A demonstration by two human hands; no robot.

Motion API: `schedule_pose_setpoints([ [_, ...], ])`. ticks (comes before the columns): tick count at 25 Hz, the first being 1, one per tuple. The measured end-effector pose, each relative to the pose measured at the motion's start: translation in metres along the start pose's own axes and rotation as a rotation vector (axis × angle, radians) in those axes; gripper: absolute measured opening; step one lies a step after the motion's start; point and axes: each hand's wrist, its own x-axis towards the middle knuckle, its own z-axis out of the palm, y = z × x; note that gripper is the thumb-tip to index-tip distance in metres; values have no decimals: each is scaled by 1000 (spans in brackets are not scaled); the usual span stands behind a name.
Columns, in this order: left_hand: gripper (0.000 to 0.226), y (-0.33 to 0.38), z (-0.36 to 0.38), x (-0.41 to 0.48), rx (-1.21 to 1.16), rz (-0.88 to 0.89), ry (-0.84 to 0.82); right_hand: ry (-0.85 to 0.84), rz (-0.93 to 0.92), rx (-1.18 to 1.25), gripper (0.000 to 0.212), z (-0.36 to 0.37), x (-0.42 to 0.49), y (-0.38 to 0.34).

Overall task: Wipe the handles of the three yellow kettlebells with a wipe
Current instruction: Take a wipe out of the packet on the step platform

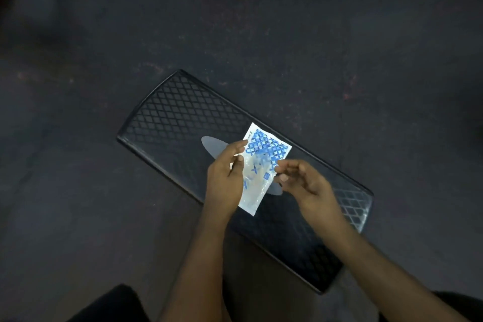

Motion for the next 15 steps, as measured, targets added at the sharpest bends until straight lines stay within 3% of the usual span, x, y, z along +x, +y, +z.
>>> schedule_pose_setpoints([
  [5, 35, -48, 28, 21, -56, 18, 33, -56, -121, -242, 9, -4, 48, 25],
  [9, 29, -61, 34, 13, -20, 15, 104, -147, -213, -321, 15, 0, 85, 16],
  [12, 26, -55, 24, -6, -10, -7, 81, -149, -191, -400, 12, 3, 88, 14],
  [15, 32, -67, 11, -20, -41, -10, 66, -197, -283, -496, 9, -1, 76, 21],
])
